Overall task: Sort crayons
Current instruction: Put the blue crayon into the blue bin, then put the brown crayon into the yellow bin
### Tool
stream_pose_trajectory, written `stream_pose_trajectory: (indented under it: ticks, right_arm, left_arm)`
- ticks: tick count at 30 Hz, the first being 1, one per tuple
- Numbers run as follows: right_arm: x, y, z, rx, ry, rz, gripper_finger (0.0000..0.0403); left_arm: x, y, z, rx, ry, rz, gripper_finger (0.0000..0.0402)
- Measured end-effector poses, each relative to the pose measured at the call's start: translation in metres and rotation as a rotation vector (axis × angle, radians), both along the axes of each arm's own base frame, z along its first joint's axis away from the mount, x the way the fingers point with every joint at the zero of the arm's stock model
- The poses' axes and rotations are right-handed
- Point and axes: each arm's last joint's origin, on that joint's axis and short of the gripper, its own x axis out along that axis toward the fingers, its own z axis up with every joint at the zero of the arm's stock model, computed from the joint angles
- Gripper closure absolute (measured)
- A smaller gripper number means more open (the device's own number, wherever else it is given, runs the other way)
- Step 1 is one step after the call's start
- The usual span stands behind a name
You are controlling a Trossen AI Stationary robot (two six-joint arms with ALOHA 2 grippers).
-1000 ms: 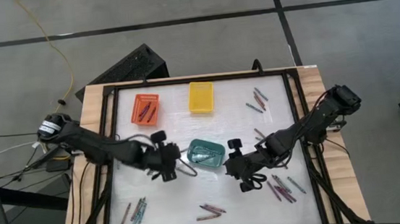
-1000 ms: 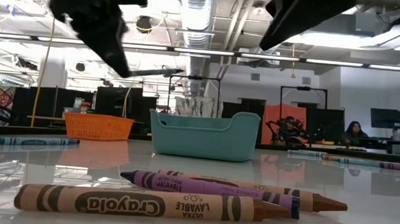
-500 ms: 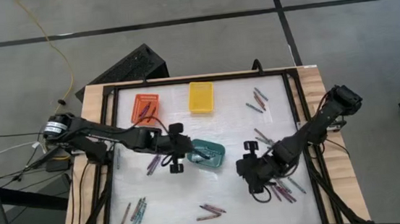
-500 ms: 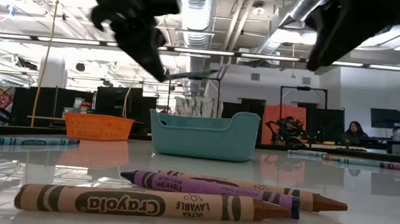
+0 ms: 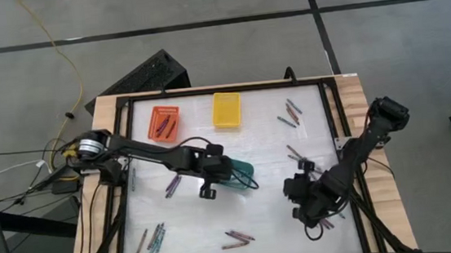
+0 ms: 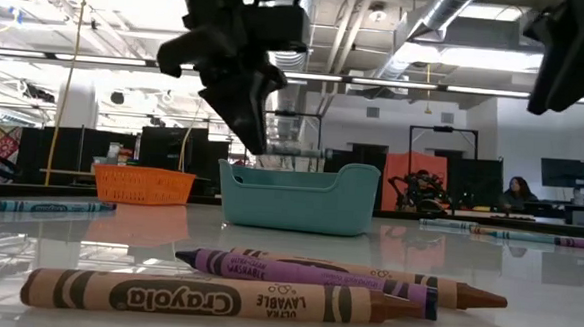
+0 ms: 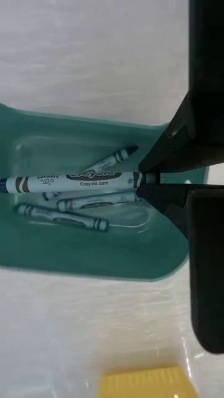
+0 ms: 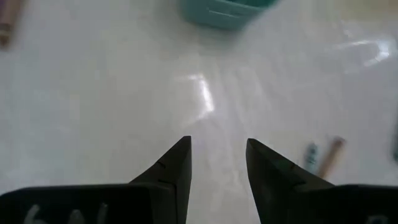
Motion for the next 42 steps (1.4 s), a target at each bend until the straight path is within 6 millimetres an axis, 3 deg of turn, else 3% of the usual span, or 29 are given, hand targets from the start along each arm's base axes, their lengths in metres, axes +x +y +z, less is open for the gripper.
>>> stream_pose_trajectory:
  ticks: [8,14,23,31,42]
  right_arm:
    - [-0.018,-0.008,-0.001,-0.079,0.04,-0.146,0.0257]
    - [-0.018,-0.019,-0.007,-0.099,0.069,-0.176,0.0267]
    - [-0.019,-0.058,-0.031,0.023,0.093,-0.217,0.0285]
    - [-0.026,-0.112,-0.031,0.095,0.036,-0.307,0.0284]
    - [-0.023,-0.163,-0.056,0.179,0.136,-0.349,0.0285]
  left_arm:
    - [0.007,-0.001,-0.002,0.013,0.055,-0.021,0.0374]
    - [0.007,-0.001,-0.003,0.011,0.059,-0.018,0.0336]
    - [0.006,-0.01,-0.003,-0.004,0.056,-0.014,0.0289]
    - [0.009,-0.039,0.019,-0.033,0.001,-0.049,0.0286]
    - [0.0,-0.101,0.045,-0.079,-0.093,-0.121,0.0285]
